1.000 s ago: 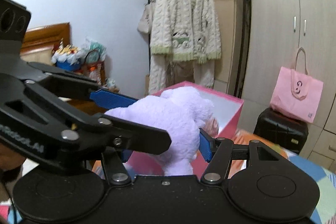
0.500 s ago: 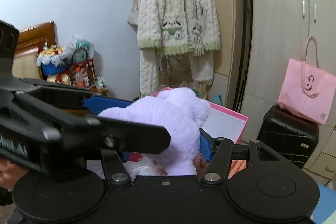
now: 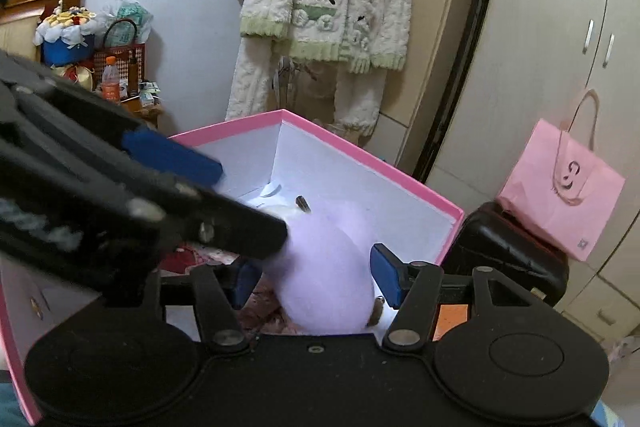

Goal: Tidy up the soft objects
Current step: 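Open the left tool to drop the lavender plush into the box, then move both open tools back from the box toward the sponge and tissue pack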

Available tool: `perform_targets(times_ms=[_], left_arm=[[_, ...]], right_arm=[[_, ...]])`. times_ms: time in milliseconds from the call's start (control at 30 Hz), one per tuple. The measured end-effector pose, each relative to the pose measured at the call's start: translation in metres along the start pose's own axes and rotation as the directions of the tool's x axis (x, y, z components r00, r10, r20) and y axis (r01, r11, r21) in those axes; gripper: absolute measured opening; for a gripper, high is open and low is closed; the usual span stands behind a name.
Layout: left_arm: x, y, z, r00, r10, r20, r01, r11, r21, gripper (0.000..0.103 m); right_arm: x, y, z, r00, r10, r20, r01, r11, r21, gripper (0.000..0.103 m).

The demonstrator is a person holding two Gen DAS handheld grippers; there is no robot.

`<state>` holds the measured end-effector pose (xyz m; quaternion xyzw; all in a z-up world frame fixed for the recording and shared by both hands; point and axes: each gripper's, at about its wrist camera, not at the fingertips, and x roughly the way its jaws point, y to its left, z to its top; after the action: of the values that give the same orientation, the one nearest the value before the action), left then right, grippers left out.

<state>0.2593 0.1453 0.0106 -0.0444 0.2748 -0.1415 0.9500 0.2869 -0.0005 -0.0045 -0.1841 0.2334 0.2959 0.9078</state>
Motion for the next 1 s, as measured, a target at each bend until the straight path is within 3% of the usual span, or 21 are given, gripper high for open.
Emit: perform_targets(times_ms=[67, 167, 467, 567, 800, 1000], left_arm=[[-0.009, -0.007, -0.004, 0.998, 0.053, 0.031, -0.054, 0.998, 0.043, 0.061], [-0.024, -0.012, -0.009, 0.997, 0.049, 0.056, -0.052, 0.997, 0.050, 0.062], [-0.064, -0.031, -0.017, 0.996, 0.088, 0.028, -0.089, 0.994, 0.069, 0.062], [-0.079, -0.046, -0.021, 0.997, 0.071, 0.028, -0.073, 0.994, 0.078, 0.062], [-0.115, -0.092, -0.030, 0.999, -0.009, 0.049, -0.001, 0.980, 0.197, 0.062], [-0.125, -0.129, -0.033, 0.996, -0.076, 0.041, 0.064, 0.965, 0.253, 0.062]], right_arm=[[-0.009, -0.002, -0.003, 1.000, 0.026, 0.014, -0.026, 1.000, 0.013, 0.067], [-0.028, -0.006, -0.011, 0.996, 0.079, 0.050, -0.081, 0.996, 0.045, 0.067], [-0.091, -0.011, -0.038, 0.985, 0.143, 0.100, -0.151, 0.986, 0.071, 0.067], [-0.111, -0.022, -0.044, 0.981, 0.152, 0.120, -0.166, 0.980, 0.114, 0.066], [-0.154, -0.043, -0.054, 0.981, 0.148, 0.129, -0.171, 0.965, 0.197, 0.066], [-0.185, -0.054, -0.055, 0.986, 0.045, 0.159, -0.074, 0.981, 0.179, 0.066]])
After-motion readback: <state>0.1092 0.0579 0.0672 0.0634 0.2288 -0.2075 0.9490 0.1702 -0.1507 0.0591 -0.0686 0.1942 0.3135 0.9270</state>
